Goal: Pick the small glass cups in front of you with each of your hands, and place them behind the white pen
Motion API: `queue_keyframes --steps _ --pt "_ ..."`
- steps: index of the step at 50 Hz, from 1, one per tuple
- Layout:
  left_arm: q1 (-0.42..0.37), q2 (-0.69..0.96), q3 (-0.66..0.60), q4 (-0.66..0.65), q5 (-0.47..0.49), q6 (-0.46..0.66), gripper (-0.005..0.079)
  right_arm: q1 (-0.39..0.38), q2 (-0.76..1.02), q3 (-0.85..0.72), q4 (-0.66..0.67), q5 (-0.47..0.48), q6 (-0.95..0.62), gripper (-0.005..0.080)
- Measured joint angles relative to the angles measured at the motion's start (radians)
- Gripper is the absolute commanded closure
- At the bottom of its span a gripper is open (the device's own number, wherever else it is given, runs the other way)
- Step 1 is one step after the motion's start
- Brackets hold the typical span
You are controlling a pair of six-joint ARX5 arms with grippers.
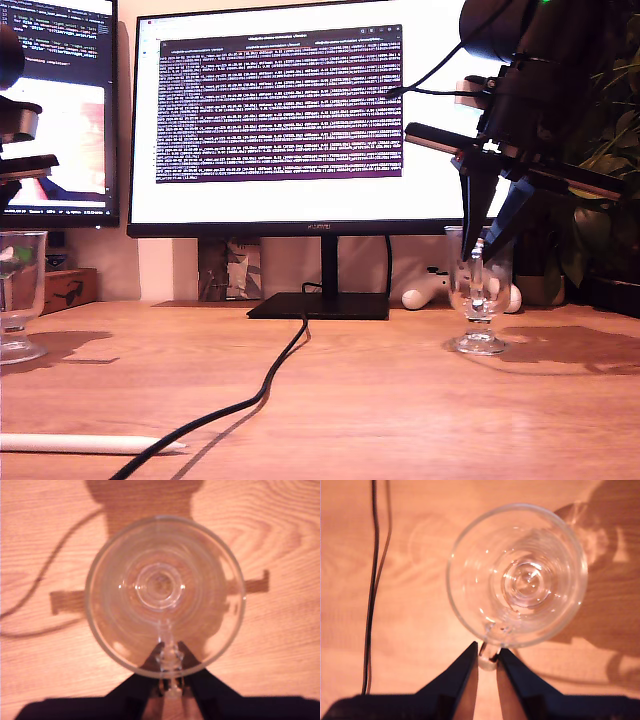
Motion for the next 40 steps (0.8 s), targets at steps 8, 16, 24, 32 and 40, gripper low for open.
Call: queue_keyframes --steps 8,16,24,32,40 --pt "0.0 -0.079 0.0 -0.026 0.014 0.001 0.0764 0.014 -0.002 0.046 -0.041 -0.051 -0.047 0.0765" --pt "-0.006 -0.14 0.0 -0.026 0.035 0.012 0.0764 0.068 -0.009 0.06 -0.045 -0.072 -0.105 0.0765" --pt "-0.043 -0.147 -0.002 -0.038 0.055 0.037 0.0764 0.112 -0.009 0.06 -0.048 -0.132 -0.152 0.0764" --pt "-0.12 -0.189 -0.064 0.027 0.061 0.058 0.0764 0.145 -0.009 0.06 -0.044 -0.188 -0.212 0.0764" --pt "-0.179 -0.289 -0.143 0.047 0.064 0.105 0.0764 0.183 -0.009 0.06 -0.018 -0.291 -0.316 0.0765"
